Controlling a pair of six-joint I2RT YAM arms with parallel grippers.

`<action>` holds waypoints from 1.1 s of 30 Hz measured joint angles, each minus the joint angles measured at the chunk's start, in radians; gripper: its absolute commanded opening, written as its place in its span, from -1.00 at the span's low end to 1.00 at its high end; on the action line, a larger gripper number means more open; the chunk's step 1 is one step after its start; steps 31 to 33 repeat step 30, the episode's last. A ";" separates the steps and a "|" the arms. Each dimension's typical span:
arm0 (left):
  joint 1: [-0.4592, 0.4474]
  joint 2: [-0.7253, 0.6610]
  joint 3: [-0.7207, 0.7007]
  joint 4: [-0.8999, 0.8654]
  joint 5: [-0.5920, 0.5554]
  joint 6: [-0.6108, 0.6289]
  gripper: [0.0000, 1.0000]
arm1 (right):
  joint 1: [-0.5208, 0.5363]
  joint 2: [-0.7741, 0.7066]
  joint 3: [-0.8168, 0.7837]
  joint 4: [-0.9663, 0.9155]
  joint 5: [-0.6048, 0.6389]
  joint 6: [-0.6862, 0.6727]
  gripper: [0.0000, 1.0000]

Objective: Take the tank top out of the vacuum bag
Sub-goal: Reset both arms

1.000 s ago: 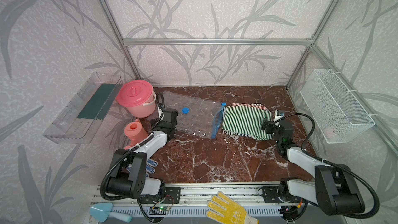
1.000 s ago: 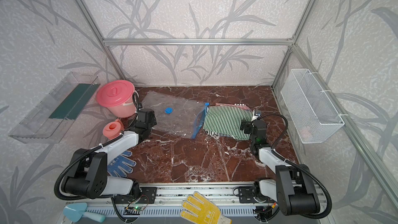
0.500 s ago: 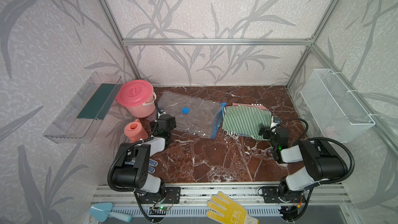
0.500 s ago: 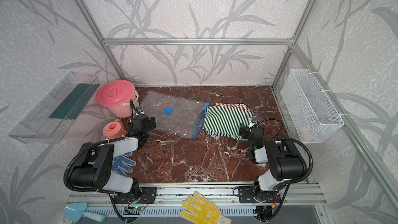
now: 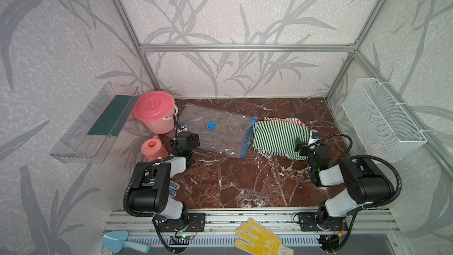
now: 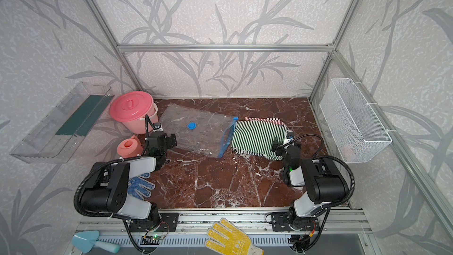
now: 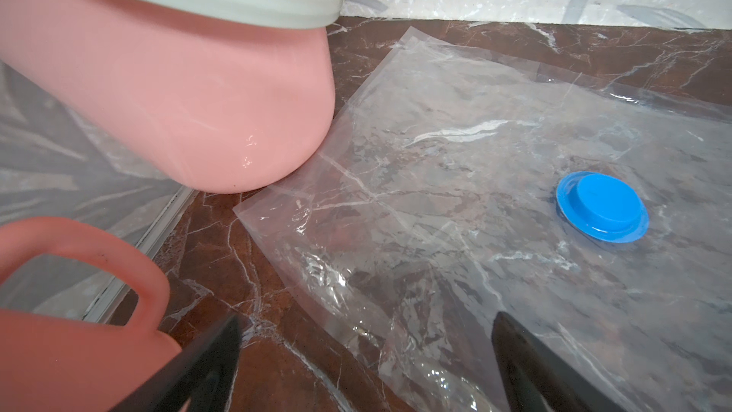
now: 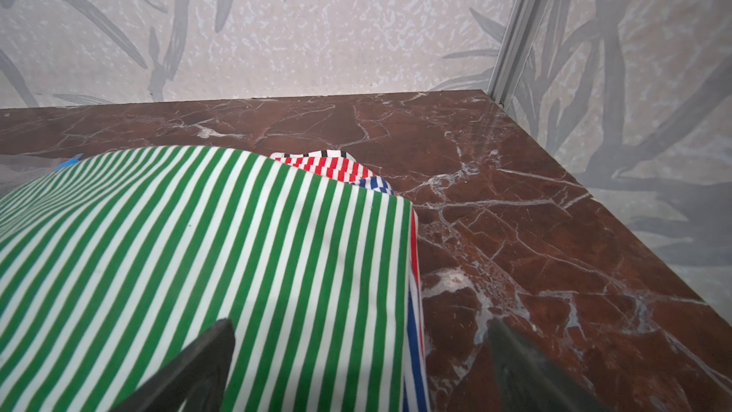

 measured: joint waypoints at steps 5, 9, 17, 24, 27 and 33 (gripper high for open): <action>0.000 0.000 0.000 0.000 0.001 0.000 0.98 | 0.007 0.000 0.116 -0.141 -0.087 -0.038 0.98; 0.000 0.000 0.000 0.003 0.002 0.000 0.98 | 0.025 0.000 0.139 -0.184 -0.106 -0.061 0.98; 0.000 0.000 0.000 0.004 0.001 0.000 0.98 | 0.044 0.000 0.138 -0.222 -0.098 -0.082 0.98; 0.000 0.000 0.000 0.006 0.001 0.000 0.99 | 0.045 0.000 0.114 -0.200 -0.060 -0.080 0.98; 0.000 0.000 0.001 0.005 0.001 0.000 0.98 | 0.045 0.000 0.114 -0.200 -0.051 -0.080 0.98; 0.000 0.008 0.023 -0.025 0.001 0.001 0.98 | 0.045 0.000 0.114 -0.200 -0.040 -0.077 0.98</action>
